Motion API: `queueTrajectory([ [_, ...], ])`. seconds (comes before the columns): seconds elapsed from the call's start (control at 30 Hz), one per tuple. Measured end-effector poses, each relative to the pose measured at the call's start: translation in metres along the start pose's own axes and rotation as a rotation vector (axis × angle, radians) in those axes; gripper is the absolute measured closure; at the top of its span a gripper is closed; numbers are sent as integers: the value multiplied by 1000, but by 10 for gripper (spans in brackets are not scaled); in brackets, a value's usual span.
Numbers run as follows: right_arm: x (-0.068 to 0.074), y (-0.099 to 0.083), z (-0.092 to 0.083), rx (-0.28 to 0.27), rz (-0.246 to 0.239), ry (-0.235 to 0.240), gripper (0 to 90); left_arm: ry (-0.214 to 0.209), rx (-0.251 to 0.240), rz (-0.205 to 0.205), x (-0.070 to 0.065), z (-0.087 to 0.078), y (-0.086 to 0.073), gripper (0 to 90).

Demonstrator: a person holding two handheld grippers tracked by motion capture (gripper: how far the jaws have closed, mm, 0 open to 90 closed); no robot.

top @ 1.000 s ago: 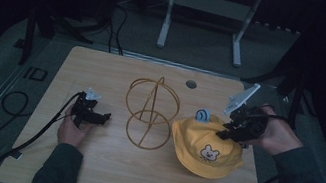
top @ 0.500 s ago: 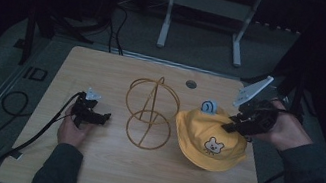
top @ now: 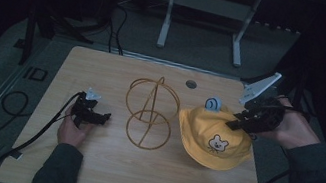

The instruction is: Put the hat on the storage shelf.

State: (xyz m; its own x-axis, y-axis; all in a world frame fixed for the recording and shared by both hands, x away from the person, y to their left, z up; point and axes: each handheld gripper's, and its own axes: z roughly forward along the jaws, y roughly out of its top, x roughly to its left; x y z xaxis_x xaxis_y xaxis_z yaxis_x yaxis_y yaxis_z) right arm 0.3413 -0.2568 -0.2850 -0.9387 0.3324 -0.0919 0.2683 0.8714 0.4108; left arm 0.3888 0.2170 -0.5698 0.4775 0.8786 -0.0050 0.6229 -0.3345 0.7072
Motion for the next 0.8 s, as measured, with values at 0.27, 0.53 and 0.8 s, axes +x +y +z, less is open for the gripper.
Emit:
queueTrajectory([
  [0.27, -3, -1, -12, -28, 3, -8, 755, 0, -2, 0, 0, 0, 0, 123],
  [0.53, -6, -1, -21, -30, 1, -4, 757, 0, 0, 0, 0, 0, 0, 123],
  [0.8, -11, 3, -31, -54, 0, -9, 758, 0, -2, 0, 0, 0, 0, 123],
])
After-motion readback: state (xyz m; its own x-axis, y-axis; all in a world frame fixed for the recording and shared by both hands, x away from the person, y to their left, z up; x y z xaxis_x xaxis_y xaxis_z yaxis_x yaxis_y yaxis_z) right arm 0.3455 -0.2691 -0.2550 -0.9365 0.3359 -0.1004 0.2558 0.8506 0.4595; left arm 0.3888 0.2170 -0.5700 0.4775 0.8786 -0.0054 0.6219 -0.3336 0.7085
